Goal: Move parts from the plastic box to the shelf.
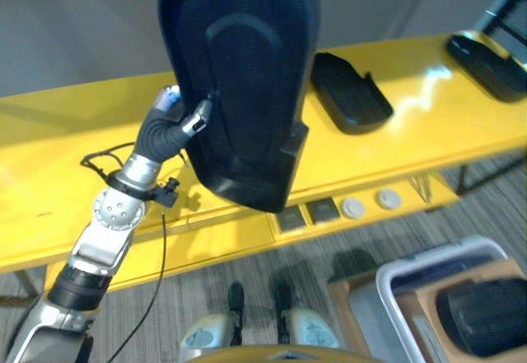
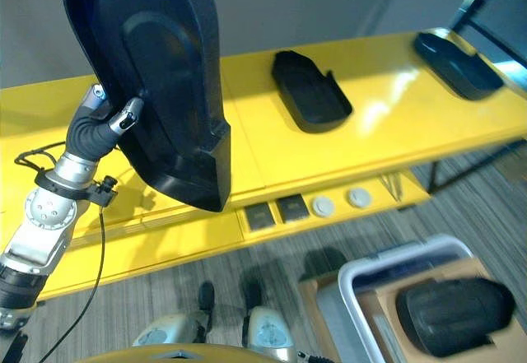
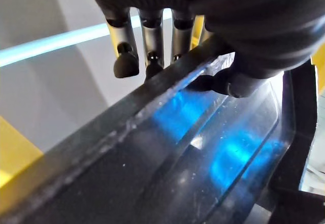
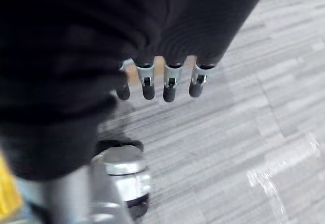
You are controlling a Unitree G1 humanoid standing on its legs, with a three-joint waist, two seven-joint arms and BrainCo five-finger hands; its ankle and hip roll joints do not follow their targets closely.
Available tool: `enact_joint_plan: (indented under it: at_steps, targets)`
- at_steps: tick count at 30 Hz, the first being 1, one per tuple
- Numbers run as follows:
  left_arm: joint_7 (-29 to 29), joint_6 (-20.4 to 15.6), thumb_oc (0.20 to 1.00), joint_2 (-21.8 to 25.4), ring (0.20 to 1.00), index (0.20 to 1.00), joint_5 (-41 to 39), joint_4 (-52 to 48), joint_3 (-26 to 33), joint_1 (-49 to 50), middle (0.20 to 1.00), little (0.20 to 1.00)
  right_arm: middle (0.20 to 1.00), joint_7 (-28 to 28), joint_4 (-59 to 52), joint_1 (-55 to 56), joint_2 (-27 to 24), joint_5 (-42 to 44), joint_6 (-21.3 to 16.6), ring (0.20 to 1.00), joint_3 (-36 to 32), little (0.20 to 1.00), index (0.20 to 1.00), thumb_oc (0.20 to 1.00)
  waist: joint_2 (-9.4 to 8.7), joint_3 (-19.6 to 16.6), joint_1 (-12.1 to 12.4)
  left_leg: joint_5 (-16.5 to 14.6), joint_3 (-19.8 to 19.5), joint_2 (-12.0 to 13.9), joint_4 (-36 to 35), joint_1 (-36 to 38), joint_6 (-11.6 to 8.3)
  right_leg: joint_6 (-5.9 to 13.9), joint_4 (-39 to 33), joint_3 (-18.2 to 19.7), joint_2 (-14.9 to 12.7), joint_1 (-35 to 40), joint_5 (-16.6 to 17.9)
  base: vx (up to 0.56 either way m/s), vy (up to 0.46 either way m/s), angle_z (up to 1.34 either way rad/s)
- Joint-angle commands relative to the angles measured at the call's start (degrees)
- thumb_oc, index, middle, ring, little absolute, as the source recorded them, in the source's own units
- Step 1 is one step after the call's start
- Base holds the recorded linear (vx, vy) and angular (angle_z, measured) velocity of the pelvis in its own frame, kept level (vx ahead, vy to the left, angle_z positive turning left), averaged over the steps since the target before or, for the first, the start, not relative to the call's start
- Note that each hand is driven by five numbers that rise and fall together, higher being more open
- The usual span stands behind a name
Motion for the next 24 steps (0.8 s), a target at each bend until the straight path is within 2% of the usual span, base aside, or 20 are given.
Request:
enact_joint_plan:
  at_steps: [1,2,3,4,5,7,9,10,12,16,17,19,21,22,23,24]
  targets:
    - [1.9,0.9,0.200,-2.2,0.200,0.200,-2.1,-3.2,3.5,-0.7,0.200,0.200,1.000,2.0,0.5,-0.6,0.2,-1.2,1.4,1.000,3.2,1.000,1.000,1.000,0.02,-1.6,0.1,-4.9,3.3,4.3,-0.5,-2.8,-5.55,0.88,-3.2,-2.9,0.4,5.5,-5.0,-0.07,-0.080,0.15]
    - [1.0,0.6,0.200,-2.5,0.200,0.200,-2.0,-2.7,3.4,-0.5,0.200,0.200,1.000,1.4,0.6,-0.1,0.1,0.4,0.7,1.000,3.1,1.000,1.000,1.000,0.14,-1.2,0.0,-4.3,7.0,5.2,-0.5,-3.5,-6.06,0.84,-3.6,-4.6,-0.1,6.3,-5.3,-0.12,-0.010,0.26]
    - [-0.4,0.5,0.200,-3.0,0.200,0.200,-2.7,-1.9,3.0,-0.1,0.200,0.200,1.000,0.5,0.5,0.4,-0.5,4.1,0.4,1.000,2.5,1.000,1.000,1.000,0.18,-0.7,-0.4,-3.9,12.6,6.9,0.7,-4.3,-6.70,0.81,-4.1,-7.7,-1.3,7.3,-5.4,-0.10,0.036,0.52]
    - [-0.6,0.6,0.200,-3.1,0.200,0.200,-3.1,-1.6,2.8,0.0,0.200,0.200,1.000,0.1,0.5,0.5,-0.7,5.1,0.3,1.000,2.2,1.000,1.000,1.000,0.17,-0.6,-0.5,-4.0,13.5,7.3,1.3,-4.6,-6.86,0.77,-4.1,-8.3,-1.7,7.4,-5.5,-0.10,0.083,1.06]
    - [-0.3,0.6,0.200,-3.2,0.200,0.200,-3.2,-1.3,2.7,0.7,0.200,0.200,1.000,-0.4,0.2,0.4,-1.2,6.6,0.5,1.000,1.7,1.000,1.000,1.000,0.02,-0.3,-0.6,-5.0,13.2,8.0,3.2,-4.5,-7.00,0.80,-4.2,-8.6,-2.7,7.6,-5.4,-0.06,0.103,1.32]
    - [0.9,1.3,0.200,-3.0,0.200,0.200,-3.0,-1.2,2.4,3.0,0.200,0.200,1.000,-0.5,0.2,-1.0,-2.6,5.9,1.7,1.000,1.3,1.000,1.000,1.000,-0.02,-0.7,-0.5,-7.7,9.4,8.6,4.7,-2.0,-6.94,1.05,-4.9,-7.5,-4.2,6.1,-4.1,-0.05,0.165,0.72]
    - [1.4,2.2,0.200,-2.9,0.200,0.200,-3.5,-1.2,2.4,3.5,0.200,0.200,1.000,-0.4,0.3,-1.2,-2.9,5.7,1.8,1.000,1.4,1.000,1.000,1.000,0.18,-0.9,-0.5,-7.8,9.1,8.8,3.8,-0.8,-7.11,1.19,-5.5,-7.3,-4.3,6.1,-3.6,0.03,0.142,-0.26]
    - [1.6,4.0,0.200,-2.4,0.200,0.200,-5.8,-0.8,2.0,3.6,0.200,0.200,1.000,-0.5,0.2,-1.2,-3.0,5.0,2.1,1.000,1.1,1.000,1.000,1.000,0.78,-1.2,-1.0,-7.7,8.5,8.8,2.2,0.7,-7.32,1.57,-6.0,-6.8,-4.4,6.4,-3.1,0.11,0.153,-0.21]
    - [1.2,5.7,0.200,-2.4,0.200,0.200,-8.0,0.0,1.4,2.8,0.200,0.200,1.000,-0.3,0.0,-1.0,-2.6,5.2,2.0,1.000,0.9,1.000,1.000,1.000,0.97,-1.7,-1.5,-7.5,9.1,8.9,1.1,2.0,-7.42,2.25,-6.1,-6.6,-4.5,6.7,-2.6,0.16,0.096,-0.06]
    - [4.0,13.2,0.200,-3.3,0.200,0.200,-9.6,3.1,-2.6,-2.4,0.200,0.200,1.000,1.9,-1.1,0.0,-0.9,2.8,2.7,1.000,3.1,1.000,1.000,1.000,1.23,-2.6,-3.3,-8.6,9.4,8.4,-0.5,2.9,-6.78,3.36,-6.6,-5.8,-4.9,6.4,-2.2,0.10,0.049,-0.04]
    - [6.2,13.6,0.200,-3.5,0.200,0.200,-8.1,4.5,-3.5,-3.8,0.200,0.200,1.000,1.8,-1.5,0.5,-0.6,3.1,2.8,1.000,3.5,1.000,1.000,1.000,1.26,-2.6,-3.9,-8.8,9.8,8.4,-0.5,2.9,-6.76,3.52,-6.7,-5.7,-5.0,6.2,-2.1,0.03,0.018,0.00]
    - [7.1,15.1,0.200,-3.8,0.200,0.200,-10.6,6.7,-4.5,-5.8,0.200,0.200,1.000,1.2,-2.3,1.1,-0.3,3.7,3.4,1.000,4.2,1.000,1.000,1.000,1.27,-2.6,-4.8,-9.0,10.3,8.4,-0.5,2.9,-6.73,3.64,-6.8,-5.3,-4.9,6.0,-2.1,0.02,0.030,-0.05]
    - [10.4,16.4,0.200,-6.4,0.200,0.200,-13.1,11.8,-5.9,-9.2,0.200,0.200,1.000,1.4,-2.9,1.8,-0.7,2.3,4.1,1.000,4.8,1.000,1.000,1.000,1.38,-2.4,-6.9,-9.1,11.0,8.2,-0.5,2.7,-6.74,3.07,-6.4,-4.0,-3.8,5.3,-2.7,0.03,0.059,-0.12]
    - [11.0,16.6,0.200,-6.7,0.200,0.200,-13.5,12.6,-6.1,-9.8,0.200,0.200,1.000,1.5,-2.9,1.9,-0.8,2.2,4.3,1.000,4.8,1.000,1.000,1.000,1.42,-2.3,-7.1,-9.0,11.1,8.2,-0.5,2.7,-6.76,3.02,-6.4,-3.8,-3.7,5.2,-2.7,0.05,0.052,-0.19]
    - [12.9,17.2,0.200,-8.6,0.200,0.200,-14.4,17.6,-6.9,-13.0,0.200,0.200,1.000,1.9,-3.1,2.6,-1.2,1.1,4.9,1.000,5.3,1.000,1.000,1.000,1.34,-1.9,-8.7,-8.9,12.0,8.4,-0.5,2.6,-6.80,2.86,-6.7,-2.2,-3.3,4.9,-2.8,0.04,0.027,-0.29]
    - [12.9,17.5,0.200,-8.7,0.200,0.200,-14.5,17.9,-7.0,-13.3,0.200,0.200,1.000,1.9,-3.1,2.6,-1.2,1.1,5.0,1.000,5.4,1.000,1.000,1.000,1.32,-1.9,-8.8,-8.9,12.0,8.4,-0.5,2.6,-6.81,2.85,-6.7,-2.1,-3.3,4.9,-2.8,0.03,0.020,-0.33]
